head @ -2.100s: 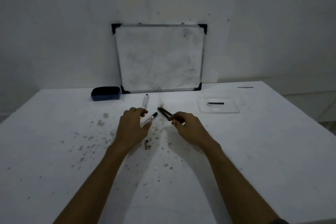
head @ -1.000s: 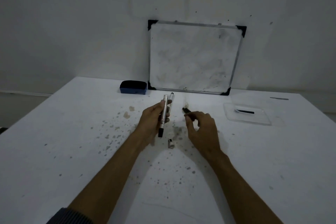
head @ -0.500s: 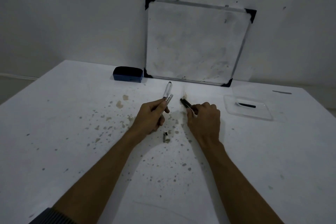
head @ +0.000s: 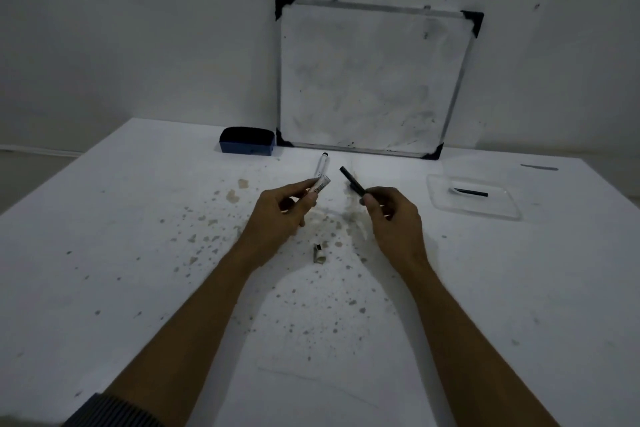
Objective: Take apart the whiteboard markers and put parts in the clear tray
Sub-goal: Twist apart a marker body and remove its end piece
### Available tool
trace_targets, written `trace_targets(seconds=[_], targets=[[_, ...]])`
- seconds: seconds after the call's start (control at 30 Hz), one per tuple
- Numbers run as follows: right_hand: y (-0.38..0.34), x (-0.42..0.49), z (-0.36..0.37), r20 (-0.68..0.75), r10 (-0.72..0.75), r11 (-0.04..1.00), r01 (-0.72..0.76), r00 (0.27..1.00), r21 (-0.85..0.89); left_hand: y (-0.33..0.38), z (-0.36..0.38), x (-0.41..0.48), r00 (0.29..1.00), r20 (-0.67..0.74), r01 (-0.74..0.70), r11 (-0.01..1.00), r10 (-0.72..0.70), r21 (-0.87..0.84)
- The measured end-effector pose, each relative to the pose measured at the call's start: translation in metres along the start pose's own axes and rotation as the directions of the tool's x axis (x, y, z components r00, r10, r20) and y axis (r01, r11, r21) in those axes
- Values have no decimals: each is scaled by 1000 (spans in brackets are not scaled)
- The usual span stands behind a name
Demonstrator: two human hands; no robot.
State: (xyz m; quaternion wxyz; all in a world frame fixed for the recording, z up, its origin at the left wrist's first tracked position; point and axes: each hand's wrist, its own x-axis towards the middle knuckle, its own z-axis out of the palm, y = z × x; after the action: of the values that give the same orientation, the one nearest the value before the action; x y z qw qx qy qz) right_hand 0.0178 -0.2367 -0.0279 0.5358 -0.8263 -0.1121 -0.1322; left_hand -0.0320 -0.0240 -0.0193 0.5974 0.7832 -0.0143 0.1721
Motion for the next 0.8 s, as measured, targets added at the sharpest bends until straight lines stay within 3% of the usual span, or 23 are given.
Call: trace_targets(seconds=[0.17,0.4,0.53,0.67,0.8], targets=[[-5,1,-4,79,68,958,-87,995,272,-10,-4,2,992,21,-124,985,122,118],[-2,2,1,83,155,939,-173,984,296,-7,-4,1,978,35,-209,971,206,115],[-3,-1,0,82,103,964,-120,991,238,-11,-4,2,969,52,-247,957,241,156],[-4,-2,1,77,-24,997,18,997,79,-16,-8,5,945,117,-328,874,306,359],[-11,-9,5,127,-150,982,134,981,131,-15,-1,2,924,195,-380,837,327,395]])
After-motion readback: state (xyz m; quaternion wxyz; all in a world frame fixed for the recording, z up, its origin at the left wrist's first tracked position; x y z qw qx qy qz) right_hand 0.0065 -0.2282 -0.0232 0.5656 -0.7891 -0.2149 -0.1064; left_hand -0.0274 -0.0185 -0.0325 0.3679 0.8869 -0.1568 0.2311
